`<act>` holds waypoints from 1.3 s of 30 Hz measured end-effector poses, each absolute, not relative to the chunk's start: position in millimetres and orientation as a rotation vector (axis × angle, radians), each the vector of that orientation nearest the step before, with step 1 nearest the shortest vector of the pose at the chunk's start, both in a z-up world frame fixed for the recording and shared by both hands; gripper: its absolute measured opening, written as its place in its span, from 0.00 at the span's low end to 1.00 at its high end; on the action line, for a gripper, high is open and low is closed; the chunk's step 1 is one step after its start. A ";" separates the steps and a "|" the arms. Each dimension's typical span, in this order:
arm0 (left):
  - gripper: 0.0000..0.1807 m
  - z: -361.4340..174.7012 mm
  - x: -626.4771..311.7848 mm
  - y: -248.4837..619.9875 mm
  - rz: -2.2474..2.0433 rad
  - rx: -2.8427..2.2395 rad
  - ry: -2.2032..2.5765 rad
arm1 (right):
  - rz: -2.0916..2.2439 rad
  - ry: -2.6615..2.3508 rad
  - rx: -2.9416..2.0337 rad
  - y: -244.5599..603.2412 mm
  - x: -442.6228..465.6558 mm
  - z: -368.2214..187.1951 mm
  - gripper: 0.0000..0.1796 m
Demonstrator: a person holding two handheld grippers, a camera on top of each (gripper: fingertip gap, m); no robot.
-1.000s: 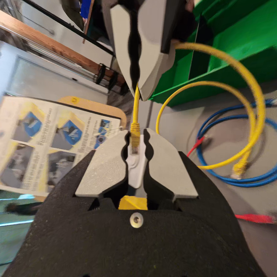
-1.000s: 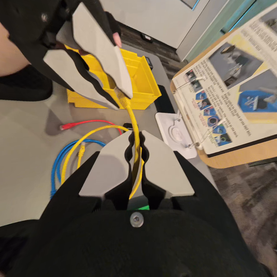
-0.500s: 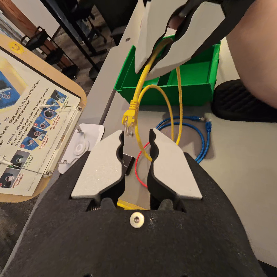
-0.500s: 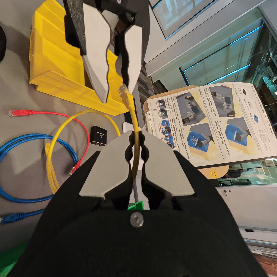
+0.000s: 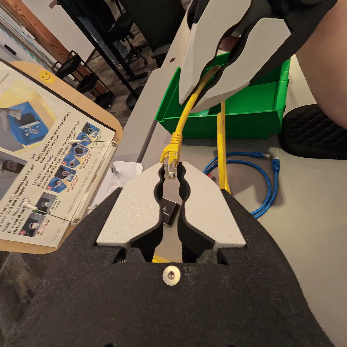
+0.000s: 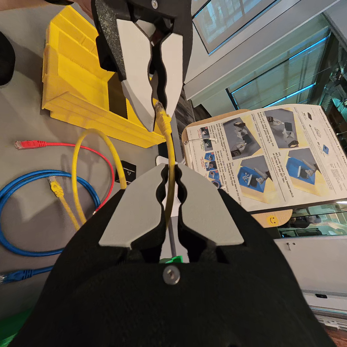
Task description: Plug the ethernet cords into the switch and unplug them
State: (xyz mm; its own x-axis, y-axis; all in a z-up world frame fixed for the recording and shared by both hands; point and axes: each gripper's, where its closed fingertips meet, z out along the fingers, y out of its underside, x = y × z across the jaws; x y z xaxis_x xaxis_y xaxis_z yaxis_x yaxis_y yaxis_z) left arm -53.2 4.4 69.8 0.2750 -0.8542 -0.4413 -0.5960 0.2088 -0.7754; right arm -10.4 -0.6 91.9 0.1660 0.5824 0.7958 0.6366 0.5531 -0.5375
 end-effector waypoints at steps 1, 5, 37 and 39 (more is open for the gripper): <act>0.06 70.5 -52.3 3.6 -0.294 -1.474 1.421 | -0.043 -1.502 -1.105 -0.3 -10.6 89.7 0.05; 0.06 69.3 -51.2 4.8 -0.267 -1.470 1.423 | -0.050 -1.500 -1.130 6.1 -11.1 85.4 0.04; 0.26 142.3 -78.6 -17.8 -1.559 -1.468 0.933 | -0.380 -1.317 -0.738 -7.2 -26.6 139.0 0.04; 0.31 135.3 -75.4 -17.8 -1.564 -1.500 0.956 | -0.380 -1.326 -0.733 -7.4 -29.7 137.3 0.04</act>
